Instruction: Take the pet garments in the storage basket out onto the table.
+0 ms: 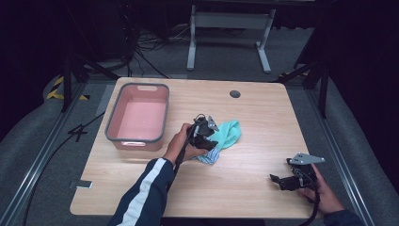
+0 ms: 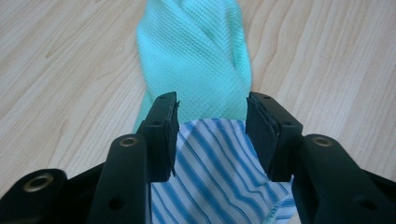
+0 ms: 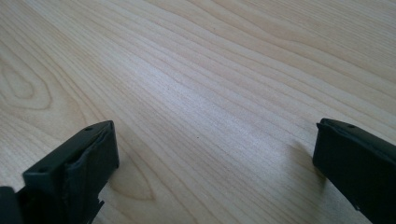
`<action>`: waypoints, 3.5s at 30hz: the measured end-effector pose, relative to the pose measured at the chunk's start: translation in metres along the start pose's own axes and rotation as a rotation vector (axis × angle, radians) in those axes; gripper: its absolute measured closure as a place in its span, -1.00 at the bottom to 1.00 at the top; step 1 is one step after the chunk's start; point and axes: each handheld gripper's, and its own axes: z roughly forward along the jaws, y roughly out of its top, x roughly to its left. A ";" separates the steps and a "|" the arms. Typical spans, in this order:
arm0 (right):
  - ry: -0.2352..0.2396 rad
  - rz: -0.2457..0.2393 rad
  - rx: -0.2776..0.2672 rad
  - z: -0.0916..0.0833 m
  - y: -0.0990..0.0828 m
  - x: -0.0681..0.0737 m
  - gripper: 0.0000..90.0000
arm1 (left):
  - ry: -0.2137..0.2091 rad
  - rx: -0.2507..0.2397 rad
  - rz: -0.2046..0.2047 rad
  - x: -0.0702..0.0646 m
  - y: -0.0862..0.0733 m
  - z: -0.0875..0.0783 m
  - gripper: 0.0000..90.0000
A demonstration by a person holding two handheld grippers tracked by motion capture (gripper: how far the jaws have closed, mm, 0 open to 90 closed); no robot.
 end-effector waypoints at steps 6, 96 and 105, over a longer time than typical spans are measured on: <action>0.000 0.000 0.000 0.000 0.000 0.000 -0.99 | 0.019 -0.003 0.022 -0.009 0.004 -0.011 0.02; -0.002 0.003 -0.002 0.000 0.000 0.000 -0.99 | 0.109 0.126 0.030 -0.015 -0.187 -0.108 -0.50; -0.001 0.006 -0.003 0.000 0.000 0.000 -0.99 | 0.094 0.072 -0.109 -0.003 -0.226 -0.116 -0.52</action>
